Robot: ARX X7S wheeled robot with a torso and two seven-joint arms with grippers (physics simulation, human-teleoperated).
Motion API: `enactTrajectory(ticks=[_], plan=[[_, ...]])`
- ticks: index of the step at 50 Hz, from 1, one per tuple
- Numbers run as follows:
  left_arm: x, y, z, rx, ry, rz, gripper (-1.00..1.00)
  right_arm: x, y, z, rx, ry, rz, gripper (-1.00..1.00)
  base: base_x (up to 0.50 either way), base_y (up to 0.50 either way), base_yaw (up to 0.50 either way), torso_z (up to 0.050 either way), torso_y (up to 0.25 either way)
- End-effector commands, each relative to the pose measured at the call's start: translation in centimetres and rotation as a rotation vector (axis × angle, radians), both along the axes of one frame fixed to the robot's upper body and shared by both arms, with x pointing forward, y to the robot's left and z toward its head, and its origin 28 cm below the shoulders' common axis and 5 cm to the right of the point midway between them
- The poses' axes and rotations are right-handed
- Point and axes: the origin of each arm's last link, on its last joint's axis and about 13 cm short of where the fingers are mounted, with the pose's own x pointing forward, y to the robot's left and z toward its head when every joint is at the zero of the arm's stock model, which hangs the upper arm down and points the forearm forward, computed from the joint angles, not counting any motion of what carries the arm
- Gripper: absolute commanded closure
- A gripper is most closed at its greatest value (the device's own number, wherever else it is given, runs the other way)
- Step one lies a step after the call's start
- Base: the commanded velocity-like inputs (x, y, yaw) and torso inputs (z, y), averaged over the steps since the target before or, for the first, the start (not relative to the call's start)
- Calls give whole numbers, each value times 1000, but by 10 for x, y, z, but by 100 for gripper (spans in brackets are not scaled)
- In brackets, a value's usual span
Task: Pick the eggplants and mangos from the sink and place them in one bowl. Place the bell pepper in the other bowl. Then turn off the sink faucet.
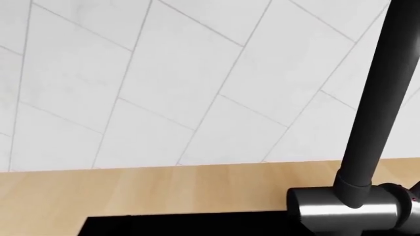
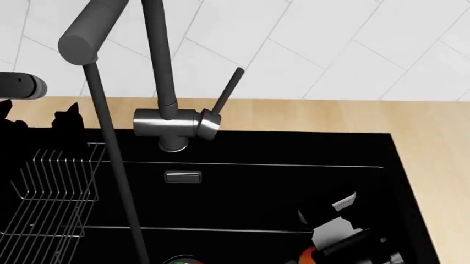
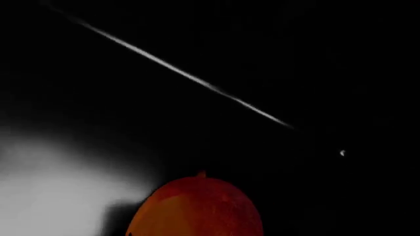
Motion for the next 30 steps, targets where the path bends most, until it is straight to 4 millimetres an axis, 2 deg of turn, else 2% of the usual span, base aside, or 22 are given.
enactTrajectory(ticks=[1, 10, 13, 19, 22, 24, 28, 30], plan=[[2, -3, 0, -17, -7, -21, -100, -1, 14, 25, 50, -83, 103, 100, 0, 0, 0, 0, 0], [1, -4, -1, -15, -6, -25, -100, -5, 26, 60, 112, -178, 149, 100, 0, 0, 0, 0, 0], [-1, -1, -1, -2, -3, -20, -100, -12, 25, 72, 135, -193, 163, 100, 0, 0, 0, 0, 0], [-6, 3, -7, 21, 14, -15, -100, -18, 15, 120, 200, -405, 95, 100, 0, 0, 0, 0, 0], [-15, 6, -8, 39, 26, -17, -100, -24, 7, 151, 218, -543, 38, 100, 0, 0, 0, 0, 0], [-21, 4, -8, 52, 28, -28, -100, -25, 4, 155, 181, -581, 14, 100, 0, 0, 0, 0, 0], [-51, 1, -19, 65, 50, -78, -100, -26, 2, 167, 220, -700, -32, 100, 0, 0, 0, 0, 0], [-61, -5, -13, 52, 63, -139, -100, -24, 0, 172, 220, -713, -36, 100, 0, 0, 0, 0, 0]])
